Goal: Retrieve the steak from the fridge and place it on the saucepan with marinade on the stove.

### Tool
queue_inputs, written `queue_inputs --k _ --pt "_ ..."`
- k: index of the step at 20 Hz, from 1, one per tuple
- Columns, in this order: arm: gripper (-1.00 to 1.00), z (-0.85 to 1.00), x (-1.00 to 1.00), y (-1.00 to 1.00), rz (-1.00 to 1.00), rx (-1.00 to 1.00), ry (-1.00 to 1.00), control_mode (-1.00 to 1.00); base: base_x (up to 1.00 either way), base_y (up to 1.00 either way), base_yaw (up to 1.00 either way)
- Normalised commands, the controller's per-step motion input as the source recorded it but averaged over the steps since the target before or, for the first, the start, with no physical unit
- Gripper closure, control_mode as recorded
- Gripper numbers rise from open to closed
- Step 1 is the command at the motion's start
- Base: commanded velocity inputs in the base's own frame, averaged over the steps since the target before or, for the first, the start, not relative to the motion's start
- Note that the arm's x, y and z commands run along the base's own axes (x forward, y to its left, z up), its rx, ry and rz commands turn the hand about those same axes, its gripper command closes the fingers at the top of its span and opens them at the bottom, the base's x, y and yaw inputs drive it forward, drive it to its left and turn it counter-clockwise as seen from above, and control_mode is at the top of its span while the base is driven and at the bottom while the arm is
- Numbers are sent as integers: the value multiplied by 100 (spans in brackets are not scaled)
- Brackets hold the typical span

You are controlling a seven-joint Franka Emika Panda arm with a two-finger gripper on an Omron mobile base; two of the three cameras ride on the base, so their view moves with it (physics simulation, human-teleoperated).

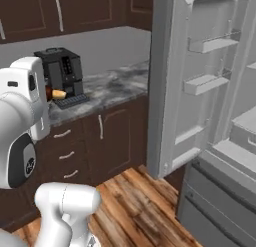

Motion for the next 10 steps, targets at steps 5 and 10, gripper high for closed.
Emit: queue_inputs --k 5,10 --pt "100 0 0 0 0 0 0 100 -16 35 59" --pt "100 0 0 0 0 0 0 100 -14 37 58"
